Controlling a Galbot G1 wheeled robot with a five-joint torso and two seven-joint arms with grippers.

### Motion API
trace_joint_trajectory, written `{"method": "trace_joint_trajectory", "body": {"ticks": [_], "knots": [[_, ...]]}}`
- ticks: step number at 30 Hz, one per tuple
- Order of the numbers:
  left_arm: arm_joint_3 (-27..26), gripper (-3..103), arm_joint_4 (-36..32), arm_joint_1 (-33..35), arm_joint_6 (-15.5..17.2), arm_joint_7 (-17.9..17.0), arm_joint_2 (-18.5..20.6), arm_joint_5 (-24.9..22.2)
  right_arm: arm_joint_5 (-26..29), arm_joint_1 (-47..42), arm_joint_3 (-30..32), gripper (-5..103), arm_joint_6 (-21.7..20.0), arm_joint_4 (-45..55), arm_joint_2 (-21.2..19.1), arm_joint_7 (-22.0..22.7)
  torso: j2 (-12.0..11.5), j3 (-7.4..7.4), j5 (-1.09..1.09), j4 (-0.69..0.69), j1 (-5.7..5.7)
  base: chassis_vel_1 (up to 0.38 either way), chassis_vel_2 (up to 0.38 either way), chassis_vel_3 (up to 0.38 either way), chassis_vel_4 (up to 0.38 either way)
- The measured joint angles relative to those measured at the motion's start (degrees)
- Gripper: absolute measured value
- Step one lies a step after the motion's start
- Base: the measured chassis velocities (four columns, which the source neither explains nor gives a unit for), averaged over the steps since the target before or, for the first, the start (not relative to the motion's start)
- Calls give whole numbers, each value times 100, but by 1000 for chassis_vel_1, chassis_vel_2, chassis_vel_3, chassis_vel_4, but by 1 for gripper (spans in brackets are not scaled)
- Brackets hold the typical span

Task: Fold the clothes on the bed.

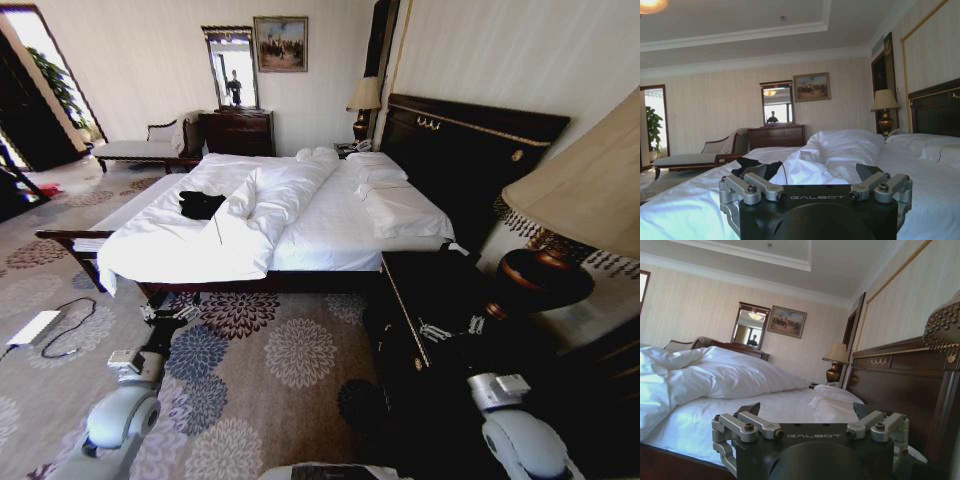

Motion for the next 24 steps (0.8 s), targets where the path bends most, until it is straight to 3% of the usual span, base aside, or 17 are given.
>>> {"method": "trace_joint_trajectory", "body": {"ticks": [24], "knots": [[52, 100, 23, 43, -1, -6, -85, 11, 88, -3, 27, 100, -71, -36, -33, 66, 0, 0, 0, 0, 1, -90, 88, 89, -86]]}}
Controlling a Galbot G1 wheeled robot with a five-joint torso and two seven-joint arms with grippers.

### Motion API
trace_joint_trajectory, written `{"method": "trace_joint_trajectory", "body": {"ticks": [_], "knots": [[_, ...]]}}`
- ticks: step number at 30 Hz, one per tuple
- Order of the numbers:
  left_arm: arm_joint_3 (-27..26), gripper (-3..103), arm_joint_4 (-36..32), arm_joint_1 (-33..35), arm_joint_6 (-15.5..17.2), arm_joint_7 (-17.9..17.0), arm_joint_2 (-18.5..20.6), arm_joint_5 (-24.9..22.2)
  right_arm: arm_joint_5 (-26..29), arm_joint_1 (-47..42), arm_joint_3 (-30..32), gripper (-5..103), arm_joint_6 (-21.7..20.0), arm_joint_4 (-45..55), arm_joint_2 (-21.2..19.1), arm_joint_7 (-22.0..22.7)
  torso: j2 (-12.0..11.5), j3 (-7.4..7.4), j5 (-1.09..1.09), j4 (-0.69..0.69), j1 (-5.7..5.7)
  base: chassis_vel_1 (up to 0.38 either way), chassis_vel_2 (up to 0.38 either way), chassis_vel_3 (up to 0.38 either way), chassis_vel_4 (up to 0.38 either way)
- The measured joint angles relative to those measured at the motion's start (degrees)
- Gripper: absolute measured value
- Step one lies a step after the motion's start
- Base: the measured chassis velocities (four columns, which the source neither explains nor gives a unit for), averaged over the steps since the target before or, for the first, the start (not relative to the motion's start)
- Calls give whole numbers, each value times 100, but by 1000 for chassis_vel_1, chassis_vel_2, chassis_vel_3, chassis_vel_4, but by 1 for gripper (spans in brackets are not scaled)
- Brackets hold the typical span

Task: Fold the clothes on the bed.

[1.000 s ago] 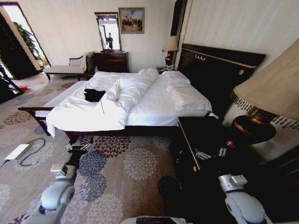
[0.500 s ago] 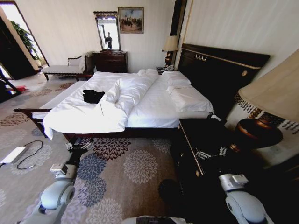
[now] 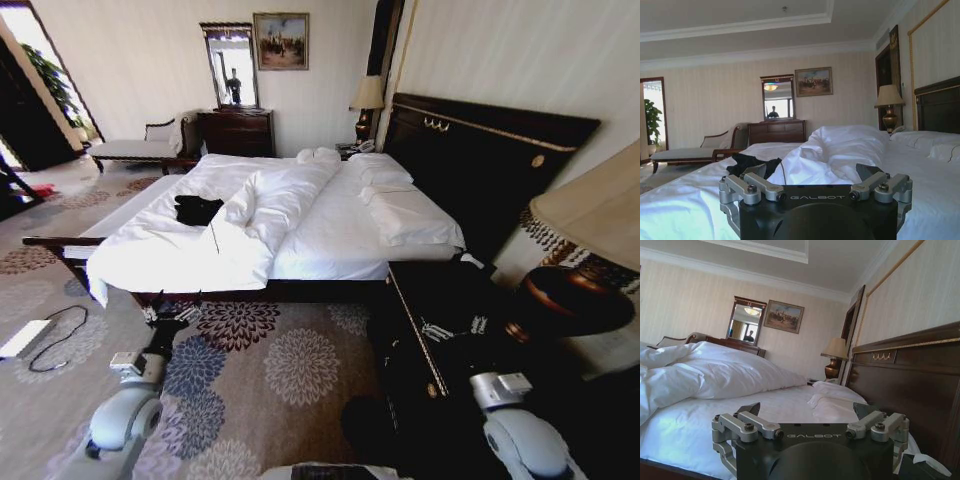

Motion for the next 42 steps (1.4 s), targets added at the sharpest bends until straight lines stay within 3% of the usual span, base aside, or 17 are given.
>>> {"method": "trace_joint_trajectory", "body": {"ticks": [42], "knots": [[26, 100, -72, 80, 4, -4, -35, -28, 62, 53, -41, 100, -99, -73, -3, 90, 0, 0, 0, -1, -1, -144, 145, 145, -142]]}}
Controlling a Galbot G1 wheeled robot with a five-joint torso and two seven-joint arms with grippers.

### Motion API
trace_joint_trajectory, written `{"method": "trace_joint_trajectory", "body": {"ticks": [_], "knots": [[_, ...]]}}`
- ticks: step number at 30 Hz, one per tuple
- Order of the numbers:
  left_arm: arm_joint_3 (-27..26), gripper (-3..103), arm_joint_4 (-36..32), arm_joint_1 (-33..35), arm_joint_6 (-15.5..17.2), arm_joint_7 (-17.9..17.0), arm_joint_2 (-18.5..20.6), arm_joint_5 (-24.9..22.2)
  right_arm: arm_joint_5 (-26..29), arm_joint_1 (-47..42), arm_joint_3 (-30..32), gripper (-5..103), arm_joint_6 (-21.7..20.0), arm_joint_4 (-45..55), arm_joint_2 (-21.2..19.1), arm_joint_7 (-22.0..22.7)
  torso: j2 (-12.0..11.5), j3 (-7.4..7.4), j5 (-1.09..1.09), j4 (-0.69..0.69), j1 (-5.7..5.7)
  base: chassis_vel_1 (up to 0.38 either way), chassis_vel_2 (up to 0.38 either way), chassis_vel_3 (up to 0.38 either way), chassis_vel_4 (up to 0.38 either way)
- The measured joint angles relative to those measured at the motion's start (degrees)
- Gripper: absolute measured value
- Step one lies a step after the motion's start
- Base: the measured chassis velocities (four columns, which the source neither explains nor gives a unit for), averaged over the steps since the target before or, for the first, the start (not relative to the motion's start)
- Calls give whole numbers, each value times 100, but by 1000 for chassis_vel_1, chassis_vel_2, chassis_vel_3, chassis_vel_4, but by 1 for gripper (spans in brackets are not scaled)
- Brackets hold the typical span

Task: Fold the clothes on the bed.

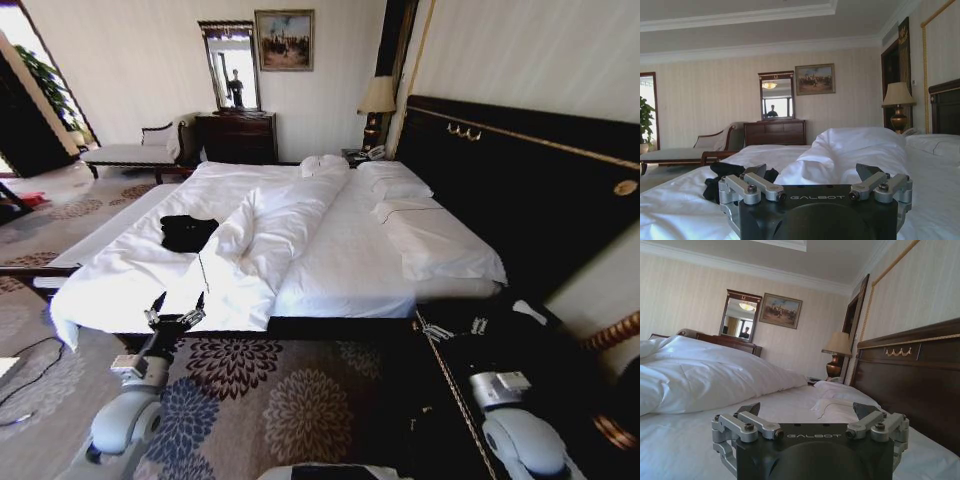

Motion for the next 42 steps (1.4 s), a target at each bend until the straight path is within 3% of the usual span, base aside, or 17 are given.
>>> {"method": "trace_joint_trajectory", "body": {"ticks": [42], "knots": [[38, 100, -97, 97, -76, 10, 64, 67, -113, 70, -42, 99, 13, -103, 84, 60, -1, 1, 0, 1, 2, -161, 166, 163, -166]]}}
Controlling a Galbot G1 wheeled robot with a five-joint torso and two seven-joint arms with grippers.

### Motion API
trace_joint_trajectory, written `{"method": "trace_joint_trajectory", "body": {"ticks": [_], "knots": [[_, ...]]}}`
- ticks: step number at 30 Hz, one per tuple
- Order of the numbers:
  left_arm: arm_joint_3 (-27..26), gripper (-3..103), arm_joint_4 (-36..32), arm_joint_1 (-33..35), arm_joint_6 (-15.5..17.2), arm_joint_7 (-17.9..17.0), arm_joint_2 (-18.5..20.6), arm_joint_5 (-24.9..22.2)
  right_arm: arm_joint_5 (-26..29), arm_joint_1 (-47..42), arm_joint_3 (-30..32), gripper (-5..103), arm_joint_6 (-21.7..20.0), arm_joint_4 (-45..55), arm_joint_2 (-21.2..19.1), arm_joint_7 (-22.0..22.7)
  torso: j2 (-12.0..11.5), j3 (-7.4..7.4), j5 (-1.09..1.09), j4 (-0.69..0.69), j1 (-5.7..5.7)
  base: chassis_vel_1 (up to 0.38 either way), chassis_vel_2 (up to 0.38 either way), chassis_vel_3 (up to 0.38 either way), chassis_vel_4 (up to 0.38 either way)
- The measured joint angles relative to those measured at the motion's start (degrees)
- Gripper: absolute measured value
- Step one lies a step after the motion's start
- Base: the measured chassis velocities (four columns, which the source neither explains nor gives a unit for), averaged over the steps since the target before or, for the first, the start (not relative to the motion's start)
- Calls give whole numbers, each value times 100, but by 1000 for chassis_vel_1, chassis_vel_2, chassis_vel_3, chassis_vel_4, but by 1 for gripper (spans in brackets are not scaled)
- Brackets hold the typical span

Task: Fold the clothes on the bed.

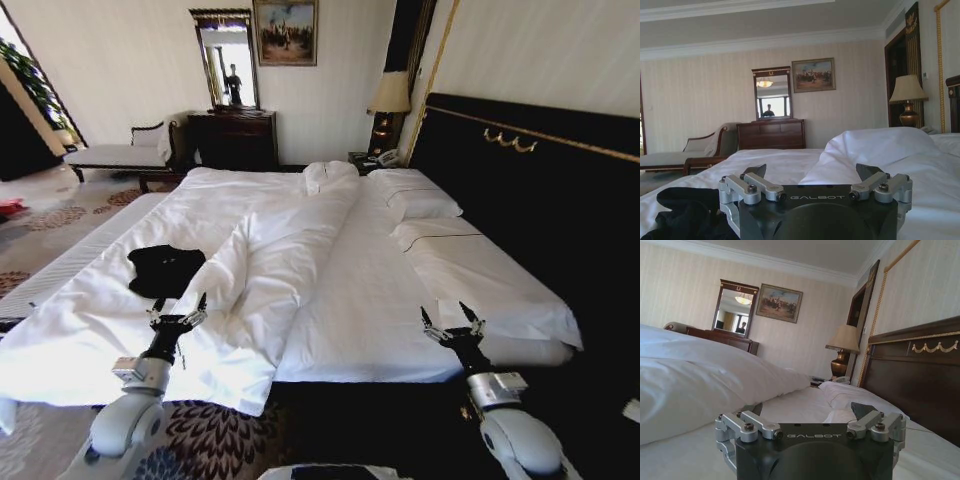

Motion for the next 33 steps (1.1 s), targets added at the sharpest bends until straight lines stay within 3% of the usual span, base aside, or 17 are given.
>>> {"method": "trace_joint_trajectory", "body": {"ticks": [33], "knots": [[-74, 100, -158, 63, -35, 35, -36, -2, -23, 50, -50, 99, -57, -54, 59, 97, 0, 0, 0, 0, -1, 25, 179, -24, -179]]}}
